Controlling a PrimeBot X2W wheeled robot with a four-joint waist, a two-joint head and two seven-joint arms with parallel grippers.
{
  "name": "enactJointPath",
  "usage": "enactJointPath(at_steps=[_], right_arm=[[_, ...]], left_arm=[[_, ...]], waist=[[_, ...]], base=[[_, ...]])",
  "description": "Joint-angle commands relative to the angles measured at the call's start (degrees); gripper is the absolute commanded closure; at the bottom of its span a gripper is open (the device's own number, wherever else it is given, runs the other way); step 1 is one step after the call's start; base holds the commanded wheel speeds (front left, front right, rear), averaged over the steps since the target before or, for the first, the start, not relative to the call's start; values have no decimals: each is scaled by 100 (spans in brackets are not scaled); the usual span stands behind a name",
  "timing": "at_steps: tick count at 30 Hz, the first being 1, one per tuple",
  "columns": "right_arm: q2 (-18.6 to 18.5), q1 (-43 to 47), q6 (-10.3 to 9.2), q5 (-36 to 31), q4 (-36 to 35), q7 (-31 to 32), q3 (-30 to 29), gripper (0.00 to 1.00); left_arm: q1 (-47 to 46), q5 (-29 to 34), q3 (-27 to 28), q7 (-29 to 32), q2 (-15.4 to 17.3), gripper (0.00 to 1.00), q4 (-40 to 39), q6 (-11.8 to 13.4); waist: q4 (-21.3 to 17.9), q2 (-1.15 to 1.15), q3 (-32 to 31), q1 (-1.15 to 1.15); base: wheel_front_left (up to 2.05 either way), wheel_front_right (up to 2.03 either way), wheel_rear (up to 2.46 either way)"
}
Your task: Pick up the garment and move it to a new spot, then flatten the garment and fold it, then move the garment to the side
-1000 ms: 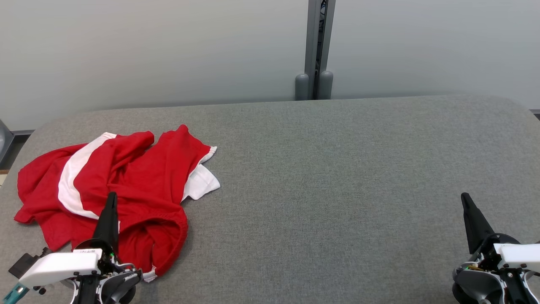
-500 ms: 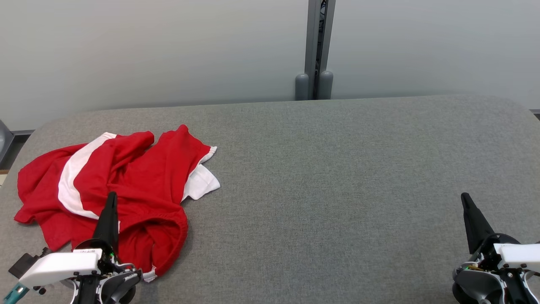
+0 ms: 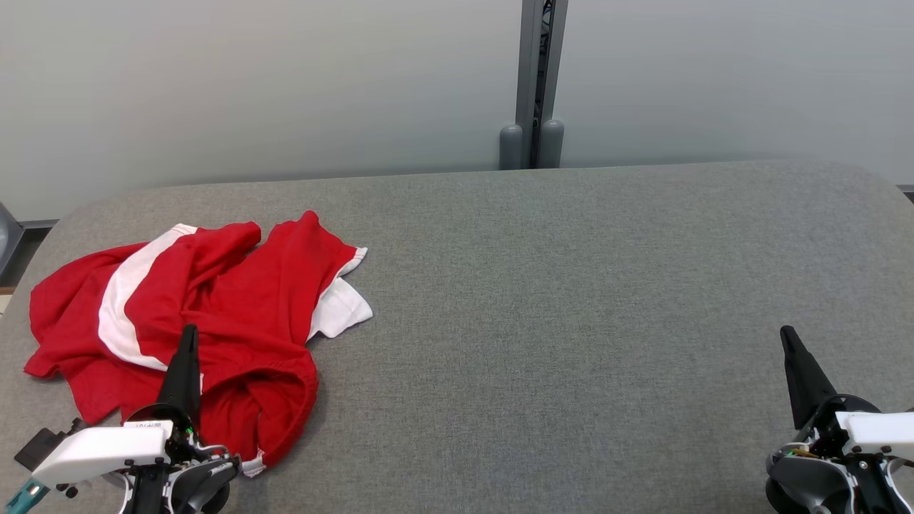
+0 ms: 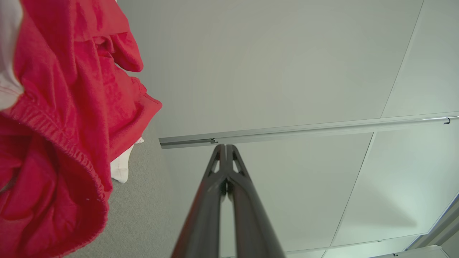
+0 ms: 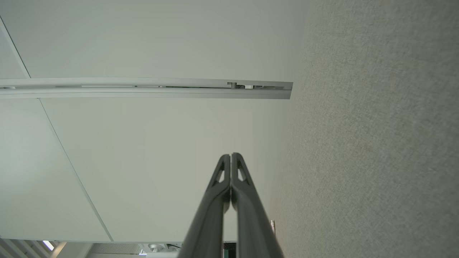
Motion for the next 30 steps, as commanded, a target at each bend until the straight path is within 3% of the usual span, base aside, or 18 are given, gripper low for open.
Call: enactJointPath(at_steps=[1, 27, 28, 30], right_arm=[[-53, -22, 3, 11, 12, 11, 1, 100], [-53, -22, 3, 11, 12, 11, 1, 100], [0, 0, 0, 0, 0, -1, 0, 0], [36, 53, 0, -1, 56, -6, 5, 0]], left_arm=[[-96, -2, 20, 13, 32, 100, -11, -26], [-96, -1, 20, 12, 32, 100, -11, -26], [0, 0, 0, 0, 0, 0, 0, 0], [65, 1, -13, -6, -25, 0, 68, 1]], waist=[[0, 0, 0, 0], [0, 0, 0, 0], [0, 0, 0, 0], [0, 0, 0, 0]], base=[[0, 0, 0], [0, 0, 0], [0, 0, 0], [0, 0, 0]])
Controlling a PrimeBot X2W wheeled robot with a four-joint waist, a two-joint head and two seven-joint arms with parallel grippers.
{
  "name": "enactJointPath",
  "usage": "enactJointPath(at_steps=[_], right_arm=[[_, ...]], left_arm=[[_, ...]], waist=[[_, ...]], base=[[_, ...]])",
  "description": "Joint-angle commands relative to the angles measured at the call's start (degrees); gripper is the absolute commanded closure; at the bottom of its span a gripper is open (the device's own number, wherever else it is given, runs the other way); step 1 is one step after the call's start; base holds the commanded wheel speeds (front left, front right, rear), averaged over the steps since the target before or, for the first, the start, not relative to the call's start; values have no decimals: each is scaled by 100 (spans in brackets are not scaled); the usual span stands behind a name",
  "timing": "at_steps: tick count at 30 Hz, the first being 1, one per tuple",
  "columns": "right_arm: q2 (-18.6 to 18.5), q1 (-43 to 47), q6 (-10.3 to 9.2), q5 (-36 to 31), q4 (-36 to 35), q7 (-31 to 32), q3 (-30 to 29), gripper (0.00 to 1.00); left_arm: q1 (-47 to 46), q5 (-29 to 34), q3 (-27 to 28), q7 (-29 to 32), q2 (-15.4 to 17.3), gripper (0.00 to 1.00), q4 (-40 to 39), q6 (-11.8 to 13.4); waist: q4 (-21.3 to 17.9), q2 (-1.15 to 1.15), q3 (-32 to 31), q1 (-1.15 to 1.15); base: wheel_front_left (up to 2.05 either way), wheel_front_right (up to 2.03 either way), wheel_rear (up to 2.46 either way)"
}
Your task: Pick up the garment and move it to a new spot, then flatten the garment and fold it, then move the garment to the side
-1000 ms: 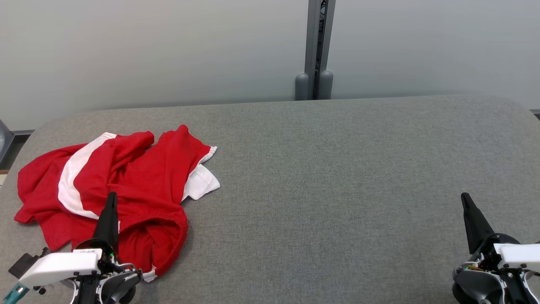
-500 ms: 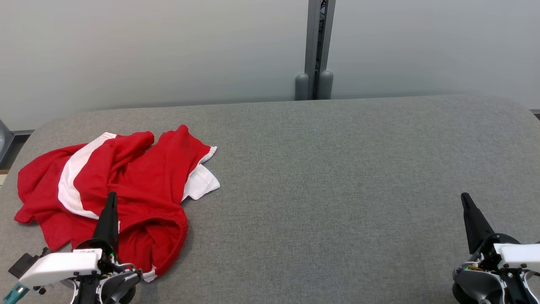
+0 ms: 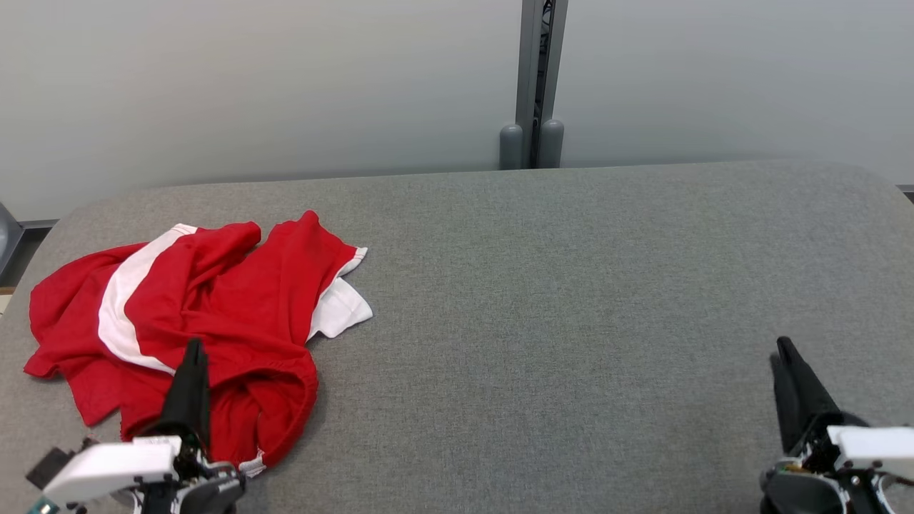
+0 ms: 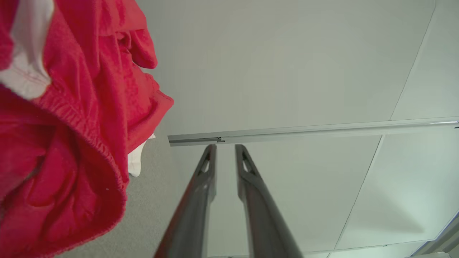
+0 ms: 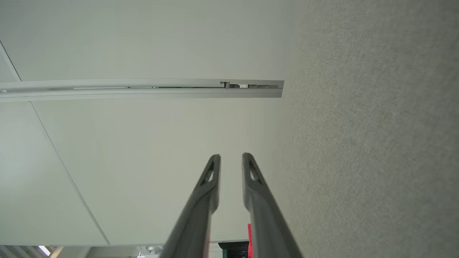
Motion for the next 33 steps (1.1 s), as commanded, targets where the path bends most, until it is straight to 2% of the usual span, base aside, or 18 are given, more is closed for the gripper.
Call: enactJointPath(at_steps=[1, 10, 15, 25, 33], right_arm=[[33, 72, -3, 0, 63, -5, 8, 0], [37, 201, -6, -97, -71, -226, 131, 0], [29, 236, -5, -477, -193, -365, 163, 0], [11, 290, -3, -2119, -513, -620, 337, 0], [-66, 360, -2, -3380, -655, -805, 500, 0]], left_arm=[[83, 1, -14, -5, -26, 0, 67, 0], [154, 84, -244, -224, -30, 0, 15, -1], [157, 362, -346, -362, -24, 0, -22, -2], [187, 1586, -372, -616, -12, 0, -56, 53], [253, 2940, -524, -800, -2, 0, -54, 204]], waist=[[0, 0, 0, 0], [-2, 0, 7, 0], [-6, 0, 19, 0], [-13, 0, 34, 0], [11, 0, 32, 0]], base=[[0, 0, 0], [0, 0, 0], [0, 0, 0], [0, 0, 0], [0, 0, 0]])
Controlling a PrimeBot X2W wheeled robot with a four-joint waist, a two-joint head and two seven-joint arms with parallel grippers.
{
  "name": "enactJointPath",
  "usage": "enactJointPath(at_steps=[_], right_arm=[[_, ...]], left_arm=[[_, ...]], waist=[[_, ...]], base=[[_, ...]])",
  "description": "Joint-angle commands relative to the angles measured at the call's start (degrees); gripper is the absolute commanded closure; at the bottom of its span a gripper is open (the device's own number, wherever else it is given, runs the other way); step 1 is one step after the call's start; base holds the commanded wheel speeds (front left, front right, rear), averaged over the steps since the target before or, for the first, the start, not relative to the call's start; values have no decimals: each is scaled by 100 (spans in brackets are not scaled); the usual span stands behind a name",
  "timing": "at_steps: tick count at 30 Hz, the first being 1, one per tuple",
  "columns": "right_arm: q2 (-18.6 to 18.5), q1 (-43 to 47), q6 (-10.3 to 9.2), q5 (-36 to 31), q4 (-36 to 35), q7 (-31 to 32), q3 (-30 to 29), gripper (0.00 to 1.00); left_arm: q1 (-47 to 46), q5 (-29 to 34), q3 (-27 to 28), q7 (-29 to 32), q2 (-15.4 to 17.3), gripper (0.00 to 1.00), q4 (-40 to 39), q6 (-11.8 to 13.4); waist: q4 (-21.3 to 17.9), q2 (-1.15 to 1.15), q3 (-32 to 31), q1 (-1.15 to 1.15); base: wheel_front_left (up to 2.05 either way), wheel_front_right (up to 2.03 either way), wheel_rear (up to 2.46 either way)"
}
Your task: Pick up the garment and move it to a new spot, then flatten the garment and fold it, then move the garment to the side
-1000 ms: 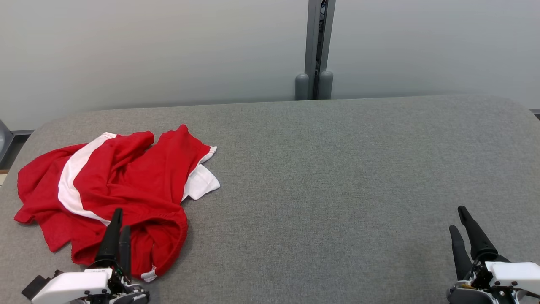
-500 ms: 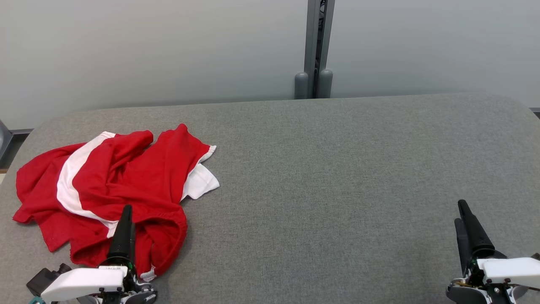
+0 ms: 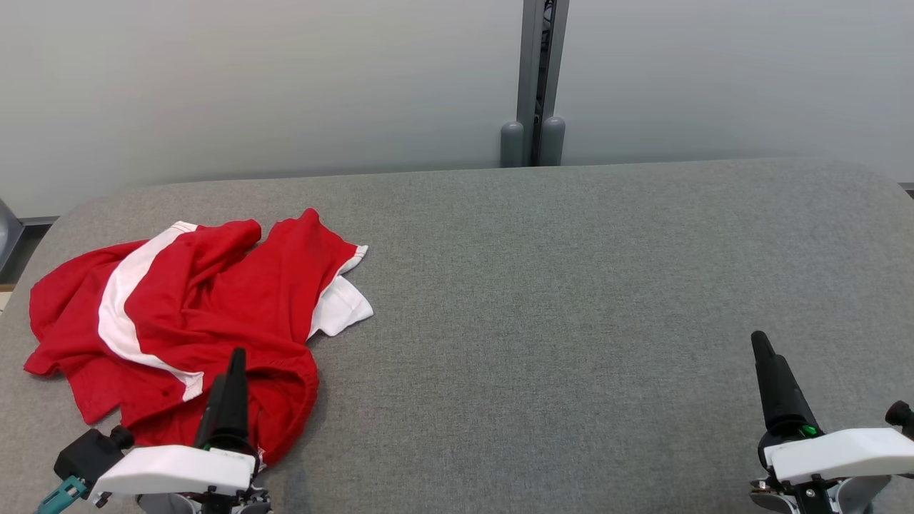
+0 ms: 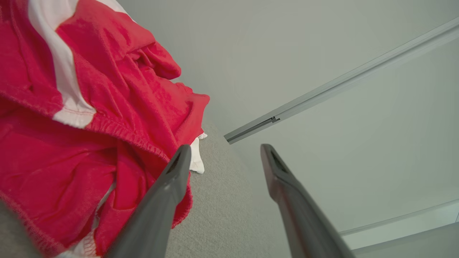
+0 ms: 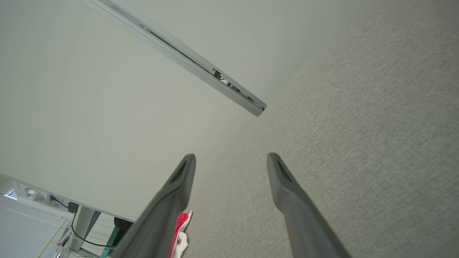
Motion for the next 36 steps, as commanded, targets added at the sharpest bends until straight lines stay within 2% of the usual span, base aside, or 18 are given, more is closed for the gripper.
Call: enactJointPath(at_steps=[1, 4, 12, 36], right_arm=[[-79, -43, 16, -333, -138, -82, 10, 0], [-85, -14, 17, -935, -146, -169, -44, 0], [-33, 21, 18, -1860, -225, -330, -142, 0], [-39, 121, 22, -3623, -471, -727, -108, 0]], left_arm=[[-22, 367, -41, -57, 62, 0, -71, 42], [4, 959, -104, -143, 97, 0, -49, 129], [81, 1775, -169, -305, 130, 0, -75, 312], [243, 3379, -199, -702, 176, 0, -174, 322]], waist=[[5, 0, 0, 0], [10, 0, -4, 0], [20, 0, -26, 0], [90, 0, -75, 0]], base=[[0, 0, 0], [0, 0, 0], [0, 0, 0], [0, 0, 0]])
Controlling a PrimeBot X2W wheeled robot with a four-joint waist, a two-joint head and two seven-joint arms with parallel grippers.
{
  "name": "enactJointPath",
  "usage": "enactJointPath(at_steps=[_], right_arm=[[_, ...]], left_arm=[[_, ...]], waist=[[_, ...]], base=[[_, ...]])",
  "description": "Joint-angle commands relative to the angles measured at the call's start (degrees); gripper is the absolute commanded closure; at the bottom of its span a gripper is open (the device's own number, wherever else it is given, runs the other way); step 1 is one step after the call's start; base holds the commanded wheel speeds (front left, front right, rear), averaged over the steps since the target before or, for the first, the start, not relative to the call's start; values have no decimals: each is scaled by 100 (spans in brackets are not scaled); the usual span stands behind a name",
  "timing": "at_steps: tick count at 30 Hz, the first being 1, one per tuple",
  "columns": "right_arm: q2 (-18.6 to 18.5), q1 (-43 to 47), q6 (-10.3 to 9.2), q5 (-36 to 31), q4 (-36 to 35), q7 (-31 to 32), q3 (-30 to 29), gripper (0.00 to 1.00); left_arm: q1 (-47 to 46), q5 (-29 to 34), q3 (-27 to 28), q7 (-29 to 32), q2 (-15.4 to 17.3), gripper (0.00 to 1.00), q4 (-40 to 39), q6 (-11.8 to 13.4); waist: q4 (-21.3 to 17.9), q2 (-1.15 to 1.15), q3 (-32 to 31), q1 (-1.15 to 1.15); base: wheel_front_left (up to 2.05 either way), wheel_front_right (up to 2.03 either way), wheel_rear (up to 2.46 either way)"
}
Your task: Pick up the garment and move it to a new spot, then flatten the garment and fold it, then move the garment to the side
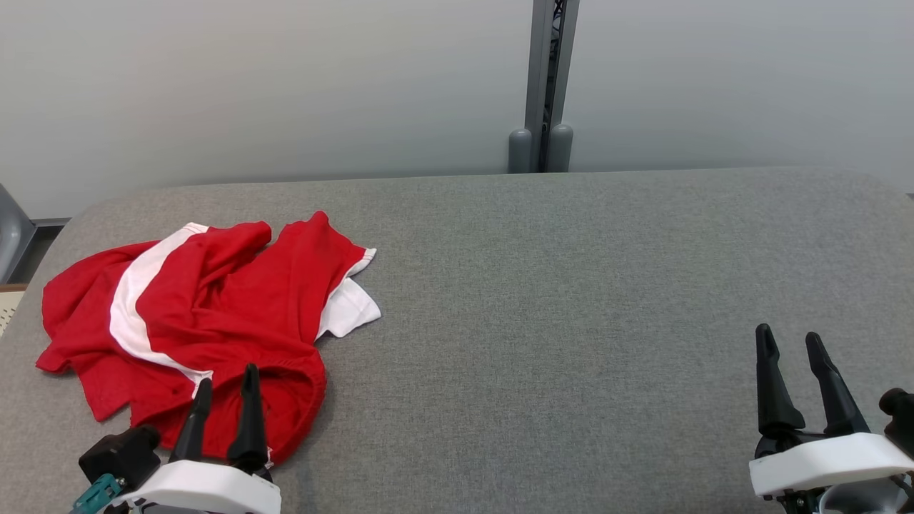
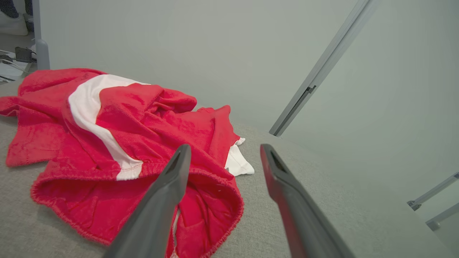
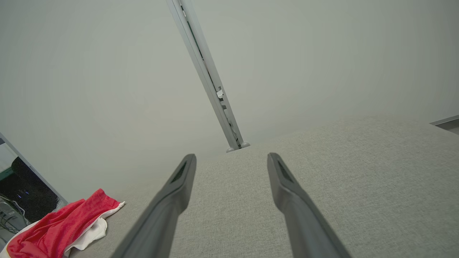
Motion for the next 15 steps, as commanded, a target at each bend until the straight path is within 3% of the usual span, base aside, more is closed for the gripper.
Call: enactJointPath(at_steps=[1, 15], right_arm=[[-45, -12, 21, -143, -91, -71, -4, 0], [-59, 24, 23, -1013, -150, -275, -12, 0]], left_arm=[[-21, 142, 2, -51, 58, 0, -46, 6], [-42, 995, -26, -253, 80, 0, -14, -11]], waist=[[6, 0, 0, 0], [-36, 0, -14, 0]], base=[[0, 0, 0], [0, 0, 0]])
